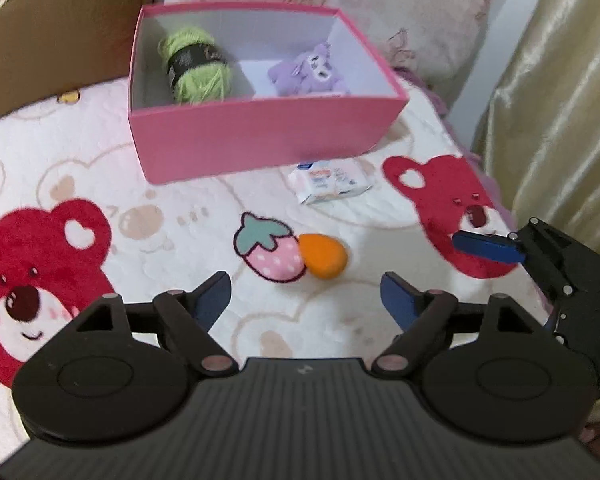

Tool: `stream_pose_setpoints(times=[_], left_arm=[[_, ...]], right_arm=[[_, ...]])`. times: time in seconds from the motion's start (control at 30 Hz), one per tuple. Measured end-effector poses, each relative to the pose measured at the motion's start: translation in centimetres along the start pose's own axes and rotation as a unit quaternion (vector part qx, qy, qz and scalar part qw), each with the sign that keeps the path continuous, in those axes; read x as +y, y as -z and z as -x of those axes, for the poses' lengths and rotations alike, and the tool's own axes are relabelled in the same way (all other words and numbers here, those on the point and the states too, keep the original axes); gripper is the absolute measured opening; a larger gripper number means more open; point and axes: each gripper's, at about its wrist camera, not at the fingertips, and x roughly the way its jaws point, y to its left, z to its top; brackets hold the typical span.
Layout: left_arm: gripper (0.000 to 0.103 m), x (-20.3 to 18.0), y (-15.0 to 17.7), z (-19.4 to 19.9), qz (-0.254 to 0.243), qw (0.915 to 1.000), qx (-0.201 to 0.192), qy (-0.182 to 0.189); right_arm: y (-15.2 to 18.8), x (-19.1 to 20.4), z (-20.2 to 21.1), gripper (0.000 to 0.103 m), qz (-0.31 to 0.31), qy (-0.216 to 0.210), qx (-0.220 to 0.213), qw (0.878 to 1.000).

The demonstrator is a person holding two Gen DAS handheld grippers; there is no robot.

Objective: Organize objects
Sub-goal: 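Open the right tool, withdraw it and move toward the orange sponge, then close the right tool on the orange makeup sponge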

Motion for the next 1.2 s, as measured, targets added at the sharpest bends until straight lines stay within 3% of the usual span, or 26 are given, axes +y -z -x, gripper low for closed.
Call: stream_pose_setpoints(times=[0.23,0.4,0.6,0.73,0.87,0.93,1.1,1.2], left_arm=[[0.081,0.5,1.1,-4.2,0.025,0.9993,0.004,0.026],[0.081,1.3,1.7,-6.3,0.039,0.9986,-0.017,0.032],[0.08,1.9,2.7,-8.2,0.017,0.9967,-0.068,0.04],[0.074,2.1,2.8,-9.3,0.018,0.9952,-0.074,0.062],[0.06,1.9,3.2,-9.9,0.006,0.9939,-0.088,0.067],[0.054,1.9,3.4,-10.2,0.007,0.9929,-0.094,0.073],[0.033,2.1,3.6,-10.6,0.013,0.9902,-0.096,0.101],[0.029,1.8,3.7,-10.3,0.007,0.9899,-0.098,0.102]], right_arm=[[1.6,-0.5,-3.9,0.092,-0.004,-0.016,0.021,1.0],[2.6,-0.9,-6.4,0.092,-0.025,-0.036,0.045,0.998],[3.2,-0.7,-7.7,0.092,-0.005,-0.008,0.038,0.999],[3.4,-0.8,-8.8,0.09,-0.008,-0.001,0.031,1.0],[3.4,-0.6,-9.6,0.076,-0.007,0.003,0.028,1.0],[3.3,-0.6,-10.0,0.075,-0.012,0.007,0.026,1.0],[3.0,-0.5,-10.2,0.049,-0.013,0.019,0.019,1.0],[2.9,-0.7,-9.9,0.04,-0.022,0.027,0.019,0.999]])
